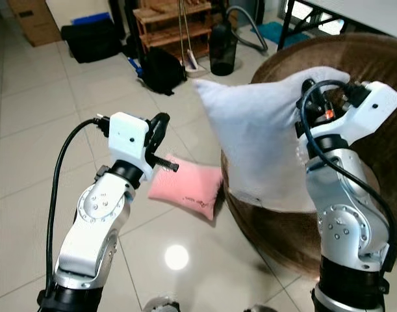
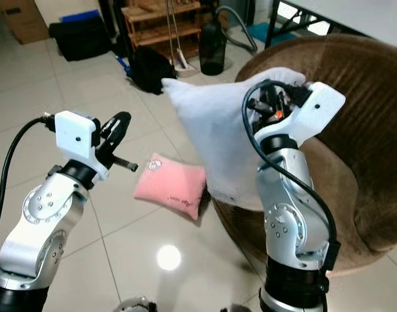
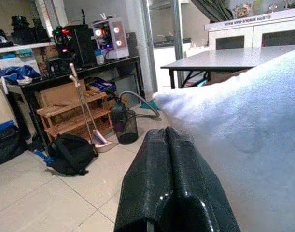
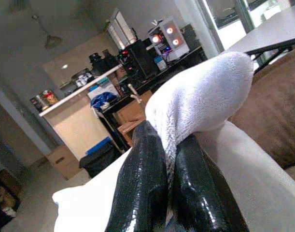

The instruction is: Move the pillow to the sofa from floor

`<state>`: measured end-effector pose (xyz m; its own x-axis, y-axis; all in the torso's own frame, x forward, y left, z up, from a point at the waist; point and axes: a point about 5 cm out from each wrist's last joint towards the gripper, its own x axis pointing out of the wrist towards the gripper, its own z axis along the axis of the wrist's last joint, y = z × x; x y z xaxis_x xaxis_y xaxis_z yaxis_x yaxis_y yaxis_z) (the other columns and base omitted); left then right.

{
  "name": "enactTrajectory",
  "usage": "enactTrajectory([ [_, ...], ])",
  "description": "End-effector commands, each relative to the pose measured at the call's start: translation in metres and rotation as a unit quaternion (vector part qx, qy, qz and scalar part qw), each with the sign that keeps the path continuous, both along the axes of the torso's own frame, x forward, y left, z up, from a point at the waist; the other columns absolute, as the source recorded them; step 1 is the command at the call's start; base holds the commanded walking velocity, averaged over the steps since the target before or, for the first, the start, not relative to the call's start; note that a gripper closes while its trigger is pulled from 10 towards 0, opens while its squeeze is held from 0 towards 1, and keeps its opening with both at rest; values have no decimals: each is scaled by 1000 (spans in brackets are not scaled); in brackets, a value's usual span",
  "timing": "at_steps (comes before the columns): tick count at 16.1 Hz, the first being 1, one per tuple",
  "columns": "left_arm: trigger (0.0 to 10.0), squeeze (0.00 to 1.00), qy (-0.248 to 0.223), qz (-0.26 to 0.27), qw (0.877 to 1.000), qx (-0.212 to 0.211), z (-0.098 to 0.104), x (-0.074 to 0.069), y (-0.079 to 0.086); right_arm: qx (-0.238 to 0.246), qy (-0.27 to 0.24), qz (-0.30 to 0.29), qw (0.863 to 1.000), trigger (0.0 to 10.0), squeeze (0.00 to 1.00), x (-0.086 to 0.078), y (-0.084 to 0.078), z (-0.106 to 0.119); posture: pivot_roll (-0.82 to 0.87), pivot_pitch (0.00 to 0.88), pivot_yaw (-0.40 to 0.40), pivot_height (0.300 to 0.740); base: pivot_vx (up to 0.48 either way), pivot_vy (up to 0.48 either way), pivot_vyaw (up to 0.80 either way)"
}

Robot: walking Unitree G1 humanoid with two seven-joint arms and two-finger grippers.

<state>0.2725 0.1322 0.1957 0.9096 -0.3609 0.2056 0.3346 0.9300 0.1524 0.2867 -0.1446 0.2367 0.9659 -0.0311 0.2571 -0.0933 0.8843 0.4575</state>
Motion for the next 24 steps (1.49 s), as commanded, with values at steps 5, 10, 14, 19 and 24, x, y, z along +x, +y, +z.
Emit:
enactTrajectory([
  [5, 10000, 0, 2, 7, 1000, -8, -3, 0, 7, -46, -7, 14, 999, 10000, 0, -3, 11, -2, -78, 0, 39, 740, 55, 0, 0],
  [10, 10000, 0, 5, 5, 1000, -5, -3, 0, 6, -51, 14, 18, 998, 10000, 0, 0, 13, -10, -75, 0, 37, 740, 294, 0, -265],
  [14, 10000, 0, 5, 3, 1000, -4, -3, 2, 6, -49, 15, 15, 999, 10000, 0, 1, 12, -11, -74, 0, 38, 740, 292, 0, -800],
  [19, 10000, 0, 5, 1, 1000, -3, -4, 3, 5, -46, 19, 11, 999, 10000, 0, 2, 11, -13, -73, 0, 40, 740, 293, 0, -800],
  [24, 10000, 0, 5, -6, 1000, 1, -4, 3, 4, -44, 17, 5, 999, 10000, 0, 2, 10, -14, -71, 0, 43, 740, 292, 0, -106],
])
